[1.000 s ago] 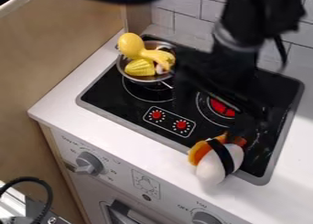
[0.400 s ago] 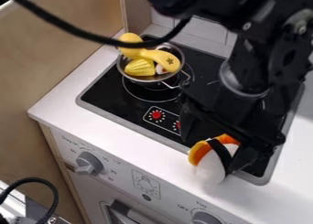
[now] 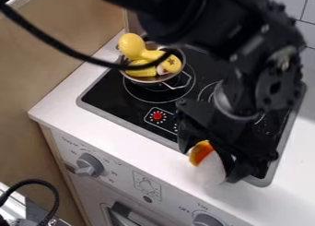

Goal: Move the white and orange object on the right burner

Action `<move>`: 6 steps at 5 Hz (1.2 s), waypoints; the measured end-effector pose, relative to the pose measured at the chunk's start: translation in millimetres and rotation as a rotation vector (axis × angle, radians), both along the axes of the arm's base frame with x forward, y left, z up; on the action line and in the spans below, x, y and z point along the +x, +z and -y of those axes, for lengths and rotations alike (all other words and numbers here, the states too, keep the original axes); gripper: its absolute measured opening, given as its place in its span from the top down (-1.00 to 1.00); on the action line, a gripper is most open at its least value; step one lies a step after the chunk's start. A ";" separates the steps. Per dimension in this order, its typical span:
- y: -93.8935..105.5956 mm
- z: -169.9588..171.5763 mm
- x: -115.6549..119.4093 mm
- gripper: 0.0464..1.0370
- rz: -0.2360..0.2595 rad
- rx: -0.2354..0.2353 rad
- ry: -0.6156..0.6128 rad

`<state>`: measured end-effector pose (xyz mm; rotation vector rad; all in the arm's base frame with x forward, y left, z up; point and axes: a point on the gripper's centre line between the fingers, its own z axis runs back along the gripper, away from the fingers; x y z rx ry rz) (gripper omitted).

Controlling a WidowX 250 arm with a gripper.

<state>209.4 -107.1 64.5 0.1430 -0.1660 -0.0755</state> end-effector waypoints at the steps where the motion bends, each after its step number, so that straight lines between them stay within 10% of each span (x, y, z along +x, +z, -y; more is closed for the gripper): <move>1: -9.7 -2.6 2.3 -0.92 0.031 -0.015 -0.014; 4: -24.8 -12.4 10.8 -0.47 0.048 -0.044 -0.096; 6: 8.2 -23.5 13.4 -0.47 -0.070 0.018 -0.052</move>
